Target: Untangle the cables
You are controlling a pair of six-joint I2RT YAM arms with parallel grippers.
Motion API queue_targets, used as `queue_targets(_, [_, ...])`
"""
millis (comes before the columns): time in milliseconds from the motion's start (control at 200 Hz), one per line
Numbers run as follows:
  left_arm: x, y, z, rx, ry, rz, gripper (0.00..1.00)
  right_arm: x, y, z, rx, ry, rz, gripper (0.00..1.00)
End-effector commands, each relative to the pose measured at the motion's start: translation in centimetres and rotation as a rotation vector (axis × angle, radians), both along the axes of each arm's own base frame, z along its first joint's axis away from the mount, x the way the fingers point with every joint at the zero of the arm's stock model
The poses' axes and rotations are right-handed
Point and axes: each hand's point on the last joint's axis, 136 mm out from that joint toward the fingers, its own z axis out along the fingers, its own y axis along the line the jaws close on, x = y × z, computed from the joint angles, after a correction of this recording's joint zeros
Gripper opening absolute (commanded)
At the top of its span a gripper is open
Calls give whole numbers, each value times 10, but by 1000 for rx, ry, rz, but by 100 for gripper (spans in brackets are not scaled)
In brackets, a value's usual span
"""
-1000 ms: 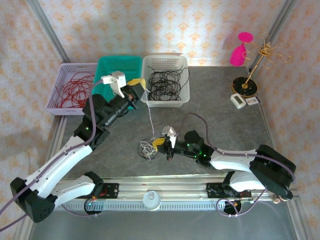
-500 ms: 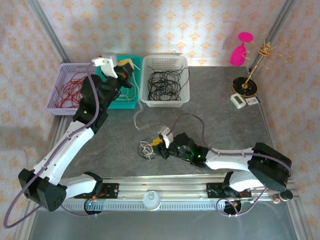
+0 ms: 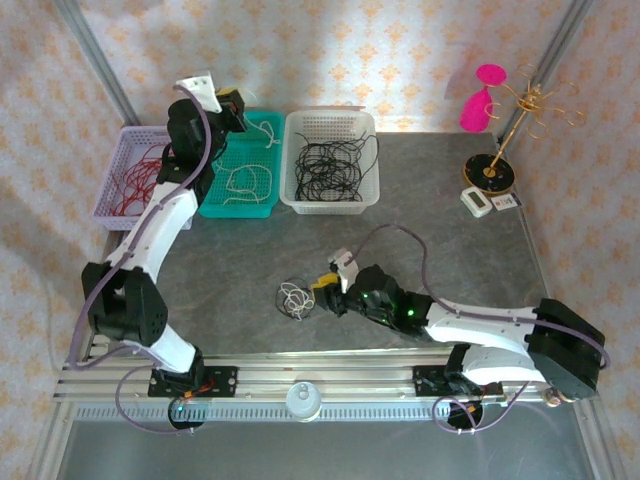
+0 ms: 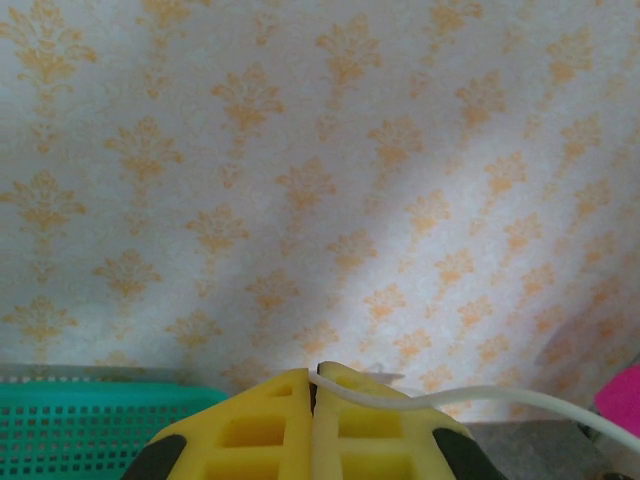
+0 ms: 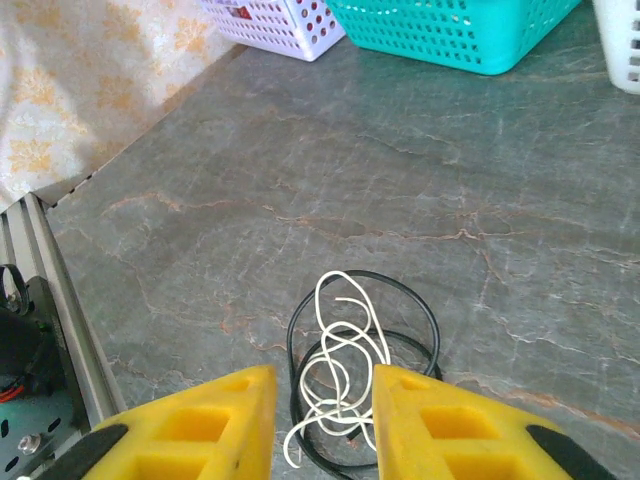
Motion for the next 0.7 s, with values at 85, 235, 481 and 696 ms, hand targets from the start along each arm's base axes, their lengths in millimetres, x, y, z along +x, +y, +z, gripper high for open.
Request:
queue_targets(85, [34, 16, -21, -5, 22, 26, 0, 5, -15, -10, -28, 70, -103, 35])
queue_targets(235, [50, 39, -77, 12, 143, 124, 0, 10, -21, -22, -68, 129, -173, 36])
queue_targets(481, [43, 83, -180, -58, 376, 381, 16, 17, -9, -51, -146, 258, -165, 42])
queue_targets(696, [26, 90, -213, -38, 528, 427, 69, 28, 16, -65, -267, 217, -69, 46])
